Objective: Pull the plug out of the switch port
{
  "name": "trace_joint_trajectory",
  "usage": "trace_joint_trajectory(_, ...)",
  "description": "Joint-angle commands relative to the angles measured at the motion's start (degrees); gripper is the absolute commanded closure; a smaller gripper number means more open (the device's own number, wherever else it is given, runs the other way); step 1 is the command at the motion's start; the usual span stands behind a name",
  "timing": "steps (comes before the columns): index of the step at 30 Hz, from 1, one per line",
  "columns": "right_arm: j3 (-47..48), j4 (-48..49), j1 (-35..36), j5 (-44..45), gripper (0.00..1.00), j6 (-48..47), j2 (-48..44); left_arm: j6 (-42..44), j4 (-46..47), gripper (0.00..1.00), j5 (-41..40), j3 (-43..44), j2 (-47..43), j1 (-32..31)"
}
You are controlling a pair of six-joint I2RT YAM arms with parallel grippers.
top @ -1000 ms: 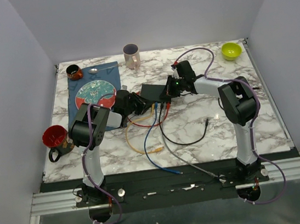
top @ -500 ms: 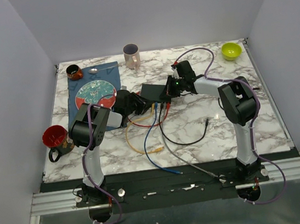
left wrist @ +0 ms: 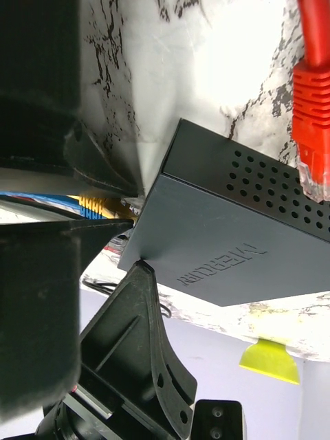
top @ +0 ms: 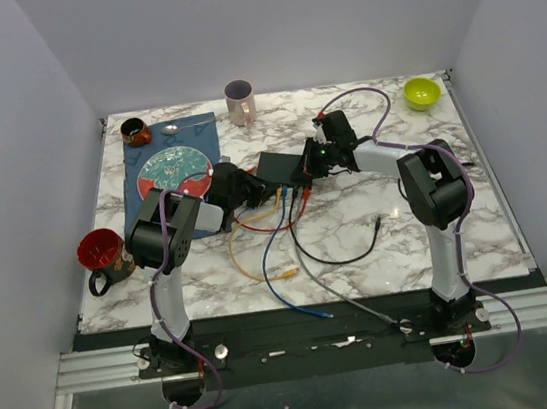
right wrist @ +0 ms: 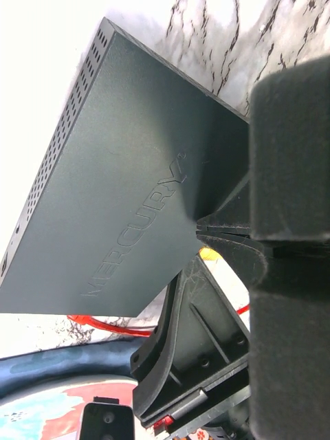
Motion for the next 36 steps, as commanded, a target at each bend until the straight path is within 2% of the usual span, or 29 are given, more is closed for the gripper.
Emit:
trace_joint_trajectory(1,0.8,-1.3,0.4,-0.3,0.98,-0.3,2.1,0.3,-2.2,0.83,-3.9,0.4,0.7,0.2)
trace_joint_trajectory(5,0.8,-1.3,0.4,-0.3,0.98,-0.3,1.9,0.3,-1.6,0.92,-3.6,0.1,0.8,0.2)
trace_joint_trajectory(6,0.7,-1.3,0.4,-0.1,0.98,-0.3,1.7,0.2,-1.5,0.98,-3.6,0.0,0.8,0.2)
trace_joint_trajectory(7,0.3,-1.3,0.4,-0.1,0.98,-0.4,1.4,0.3,-1.0,1.0,-3.5,-0.1,0.8,0.2)
trace_joint_trajectory(17,-2.4,-1.9,3.6,2.7,0.97,-3.8,-8.3,-0.1,1.3,1.0,-2.9,-1.5,1.1,0.2)
trace_joint_trajectory(28,-4.1,-2.8,5.5,2.7,0.97,-3.7,-5.3,-0.1,1.7,1.0,-2.3,-2.3,0.9,0.2)
trace_joint_trajectory(36,0.2,-7.0,5.5,5.6,0.98,-4.1,-1.5,-0.1,2.0,1.0,-1.8,-2.9,0.8,0.2)
